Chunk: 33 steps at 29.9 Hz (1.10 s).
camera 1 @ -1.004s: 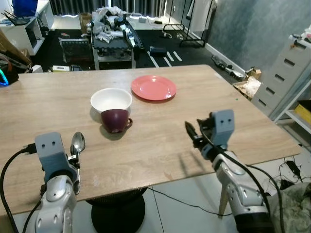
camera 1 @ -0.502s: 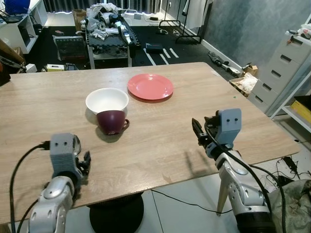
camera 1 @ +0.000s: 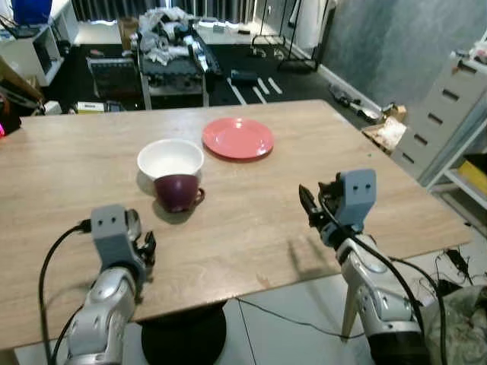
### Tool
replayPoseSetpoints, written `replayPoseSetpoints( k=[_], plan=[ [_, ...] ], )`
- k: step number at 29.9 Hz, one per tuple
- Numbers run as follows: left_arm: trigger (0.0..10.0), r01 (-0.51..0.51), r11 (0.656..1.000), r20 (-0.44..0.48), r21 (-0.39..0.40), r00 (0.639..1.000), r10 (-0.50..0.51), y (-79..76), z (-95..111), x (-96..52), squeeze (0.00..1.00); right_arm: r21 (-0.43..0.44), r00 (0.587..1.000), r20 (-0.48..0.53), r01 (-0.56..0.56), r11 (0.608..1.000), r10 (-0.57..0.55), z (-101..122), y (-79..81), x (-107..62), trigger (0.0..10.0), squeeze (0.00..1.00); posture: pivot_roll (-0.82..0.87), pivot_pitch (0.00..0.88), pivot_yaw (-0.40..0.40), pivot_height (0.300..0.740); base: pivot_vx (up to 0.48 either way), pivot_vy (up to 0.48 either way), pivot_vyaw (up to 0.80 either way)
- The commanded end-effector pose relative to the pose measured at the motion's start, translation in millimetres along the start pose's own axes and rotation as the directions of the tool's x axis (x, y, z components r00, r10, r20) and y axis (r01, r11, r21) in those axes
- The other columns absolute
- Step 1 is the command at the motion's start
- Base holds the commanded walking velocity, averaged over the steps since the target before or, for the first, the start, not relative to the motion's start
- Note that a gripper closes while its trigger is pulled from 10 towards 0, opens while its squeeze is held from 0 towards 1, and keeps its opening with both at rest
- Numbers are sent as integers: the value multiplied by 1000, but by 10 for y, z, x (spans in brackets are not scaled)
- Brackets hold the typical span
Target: Setting the table
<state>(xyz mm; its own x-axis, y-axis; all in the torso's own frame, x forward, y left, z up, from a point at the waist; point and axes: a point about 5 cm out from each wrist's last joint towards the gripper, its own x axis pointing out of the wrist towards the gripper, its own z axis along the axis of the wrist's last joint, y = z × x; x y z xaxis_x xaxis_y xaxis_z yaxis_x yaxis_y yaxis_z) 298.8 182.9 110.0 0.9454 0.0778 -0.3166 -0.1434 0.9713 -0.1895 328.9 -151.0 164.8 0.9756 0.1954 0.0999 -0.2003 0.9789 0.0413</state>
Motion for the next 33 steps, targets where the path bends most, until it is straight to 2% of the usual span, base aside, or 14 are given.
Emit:
replayPoseSetpoints(
  k=[1, 6, 8, 11, 15, 17, 21, 24, 28, 30, 32, 33],
  plan=[
    [10000, 35, 999, -101, -24, 994, -37, -42, -190, 59, 0, -7, 1000, -15, -1, 1000, 1, -27, 15, -19, 10000, 0, -2, 0, -8, 740, 0, 0, 0],
    [10000, 118, 993, -100, -23, 988, -120, -212, -119, 173, 0, -2, 1000, -18, -8, 1000, 8, -32, 49, -30, 10000, 0, -10, 6, -11, 740, 0, 0, 0],
    [10000, 200, 979, -103, -27, 974, -202, -374, -81, 240, 0, -1, 1000, -20, -14, 1000, 14, -32, 65, -26, 10000, 0, -14, 11, -14, 740, 0, 0, 0],
    [10000, 225, 974, -102, -28, 969, -227, -423, -69, 256, 0, -1, 1000, -21, -16, 1000, 16, -33, 69, -24, 10000, 0, -14, 11, -14, 740, 0, 0, 0],
    [10000, 348, 936, -98, -51, 931, -352, -703, 53, 423, 0, 3, 999, -22, -38, 999, 38, -19, 123, -15, 10000, 0, -33, 25, -18, 740, 0, 0, 0],
    [10000, 367, 928, -94, -58, 924, -371, -747, 86, 453, 0, 4, 999, -23, -44, 999, 44, -18, 138, -17, 10000, 0, -41, 29, -17, 740, 0, 0, 0],
    [10000, 444, 893, -73, -76, 890, -449, -919, 205, 530, 0, 7, 997, -30, -78, 997, 78, -25, 219, -32, 10000, 0, -51, 33, -15, 740, 0, 0, 0],
    [10000, 514, 854, -70, -77, 852, -519, -1076, 250, 531, 0, 7, 993, -39, -108, 994, 108, -41, 286, -43, 10000, 0, -54, 34, -16, 740, 0, 0, 0],
    [10000, 552, 831, -80, -74, 827, -557, -1177, 234, 516, 0, 7, 990, -47, -135, 991, 135, -56, 332, -47, 10000, 0, -55, 31, -17, 740, 0, 0, 0],
    [10000, 587, 804, -87, -93, 800, -594, -1281, 209, 501, 0, -13, 978, -58, -202, 979, 201, -67, 410, -52, 10000, 0, -55, 27, -19, 740, 0, 0, 0],
    [10000, 635, 767, -46, -89, 767, -640, -1360, 280, 478, 0, -40, 958, -70, -281, 959, 277, -70, 494, -67, 10000, 0, -55, 23, -19, 740, 0, 0, 0],
    [10000, 645, 760, -22, -80, 761, -648, -1368, 325, 467, 0, -53, 951, -72, -305, 951, 301, -68, 518, -73, 10000, 0, -55, 23, -19, 740, 0, 0, 0]
  ],
)
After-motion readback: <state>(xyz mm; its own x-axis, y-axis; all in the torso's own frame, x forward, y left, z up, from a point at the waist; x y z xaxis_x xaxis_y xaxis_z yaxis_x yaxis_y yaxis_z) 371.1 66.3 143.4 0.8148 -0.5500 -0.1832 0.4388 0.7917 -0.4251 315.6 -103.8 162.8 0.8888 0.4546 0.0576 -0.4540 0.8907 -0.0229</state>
